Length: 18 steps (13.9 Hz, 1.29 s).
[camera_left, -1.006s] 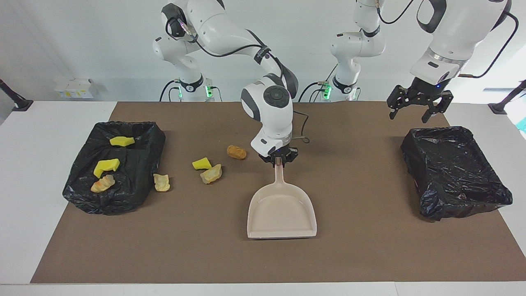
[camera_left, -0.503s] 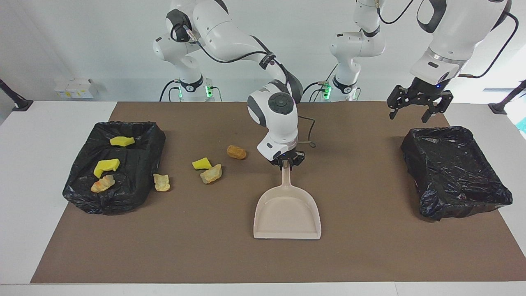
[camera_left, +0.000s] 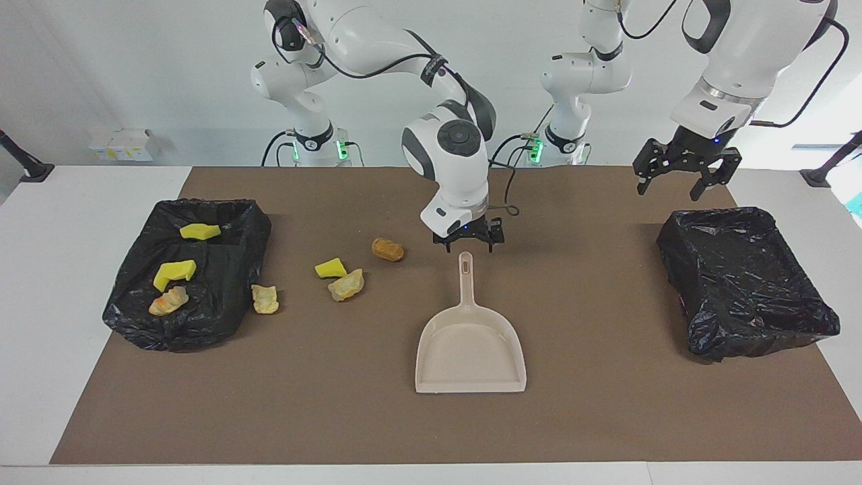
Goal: Sweep and dump trash in bin
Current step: 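Return the dustpan to the table center with the right gripper, then reach the left gripper to the dustpan while the right gripper grasps the brush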
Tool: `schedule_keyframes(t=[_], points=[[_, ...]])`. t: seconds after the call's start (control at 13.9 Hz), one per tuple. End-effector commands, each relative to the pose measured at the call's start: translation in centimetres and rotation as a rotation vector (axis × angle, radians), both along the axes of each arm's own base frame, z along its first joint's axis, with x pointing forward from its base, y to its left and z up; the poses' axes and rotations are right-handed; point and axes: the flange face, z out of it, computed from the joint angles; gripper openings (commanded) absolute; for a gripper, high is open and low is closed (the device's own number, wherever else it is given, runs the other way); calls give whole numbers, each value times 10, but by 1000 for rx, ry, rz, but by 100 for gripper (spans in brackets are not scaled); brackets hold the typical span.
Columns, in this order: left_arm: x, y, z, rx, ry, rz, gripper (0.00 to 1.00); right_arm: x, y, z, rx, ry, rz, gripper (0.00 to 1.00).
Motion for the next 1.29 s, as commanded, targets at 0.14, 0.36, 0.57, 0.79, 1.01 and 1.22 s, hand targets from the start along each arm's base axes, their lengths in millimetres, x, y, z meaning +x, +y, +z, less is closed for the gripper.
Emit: schedule_keyframes(t=[0.14, 0.36, 0.57, 0.79, 1.01, 1.22], points=[[-16, -5, 8, 14, 11, -1, 100, -101, 15, -8, -51, 69, -44, 100], [-14, -16, 3, 14, 2, -10, 100, -155, 16, -13, -89, 94, -73, 100], [-7, -42, -4, 0, -23, 31, 100, -214, 14, -27, -66, 79, -133, 100], [5, -87, -29, -11, -37, 9, 100, -258, 10, -34, -27, 116, -136, 100], [16, -135, -62, -26, -46, -34, 100, -275, 2, -47, -32, 140, -144, 100], [25, -181, -97, -44, -66, -62, 100, -281, 1, -56, -18, 159, -164, 92]])
